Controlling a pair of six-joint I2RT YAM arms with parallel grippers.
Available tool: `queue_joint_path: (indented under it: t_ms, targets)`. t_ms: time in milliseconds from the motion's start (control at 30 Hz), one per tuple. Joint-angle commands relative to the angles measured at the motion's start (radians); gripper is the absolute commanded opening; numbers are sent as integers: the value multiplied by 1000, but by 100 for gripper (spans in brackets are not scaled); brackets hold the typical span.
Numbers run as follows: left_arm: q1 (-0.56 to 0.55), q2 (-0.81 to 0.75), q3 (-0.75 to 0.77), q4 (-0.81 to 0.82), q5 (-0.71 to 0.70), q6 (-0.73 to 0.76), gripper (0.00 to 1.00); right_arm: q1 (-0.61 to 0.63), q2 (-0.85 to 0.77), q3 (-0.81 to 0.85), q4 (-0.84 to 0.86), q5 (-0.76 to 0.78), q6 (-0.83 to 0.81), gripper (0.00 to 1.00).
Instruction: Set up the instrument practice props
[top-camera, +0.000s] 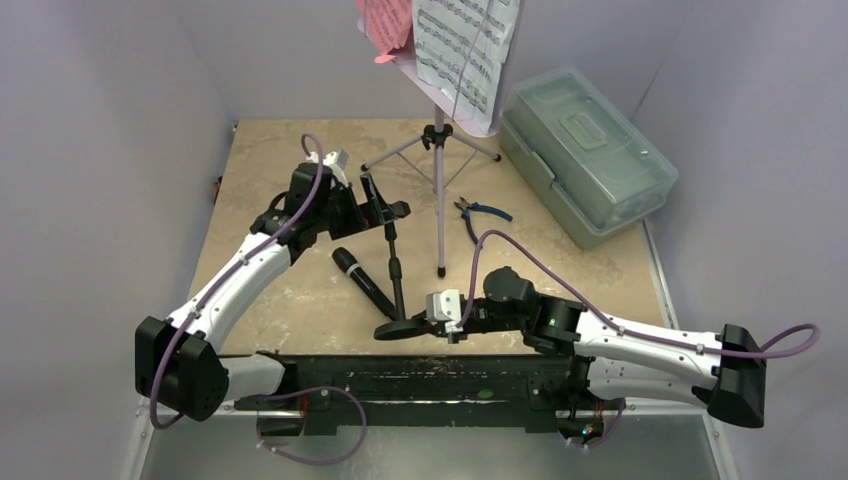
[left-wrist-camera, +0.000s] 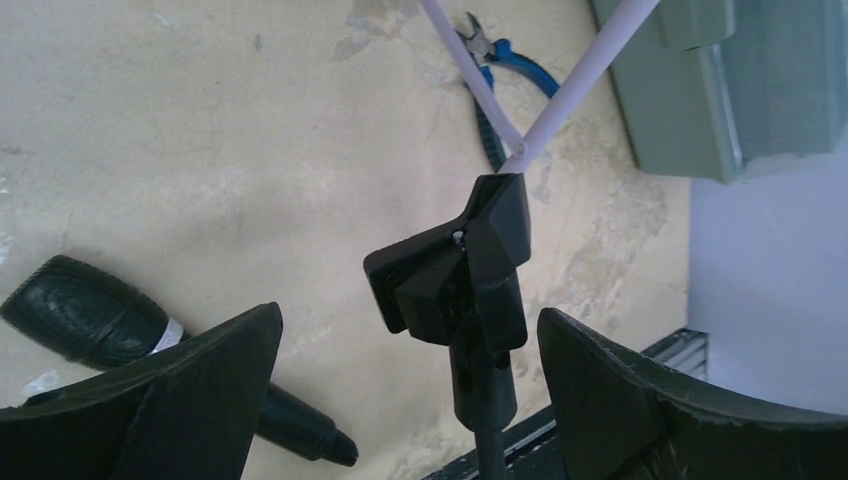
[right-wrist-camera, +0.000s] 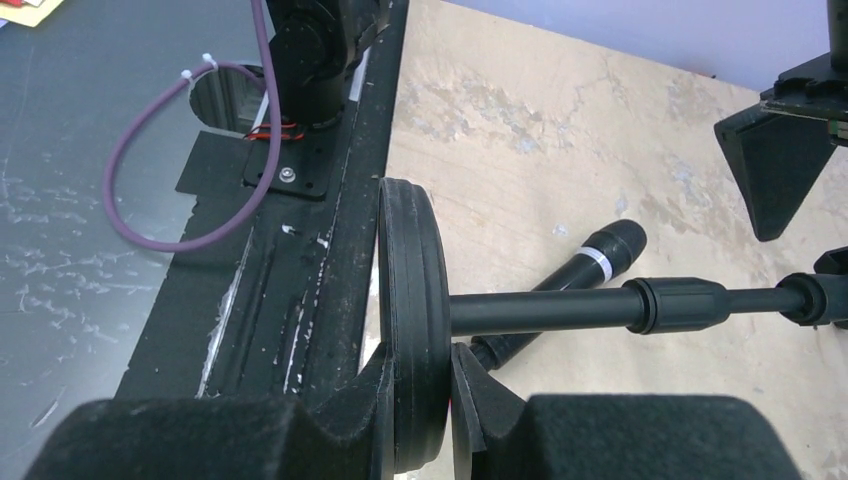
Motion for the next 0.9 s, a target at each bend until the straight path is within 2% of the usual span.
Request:
queue_joint_path:
  t_ms: [0,67,200,400,500,700,800,867]
  targets:
    - [48,-52,-78,229,211,-159,100,6,-46,36,91,-16,-12,0]
    - [52,-53,-92,326,268,-214,100,6,-54,44,85,-15,-18,0]
    - [53,-21,-83,380,330,-245,93,6,-65,60,71,-18,-22,0]
    - [61,-11,-73,385,294,-206,76,9,-73,63,67,-17,-20,0]
    - [64,-1,-40,319,227,-129,63,12,-77,60,67,-22,-23,0]
    - [67,28,-32,388,255,-142,45,15,-78,71,51,-17,-26,0]
    - [68,24,-14,393,247,-121,27,15,-66,76,45,3,-17,0]
    - [69,6,14,356,222,-76,17,15,-48,85,43,32,20,7]
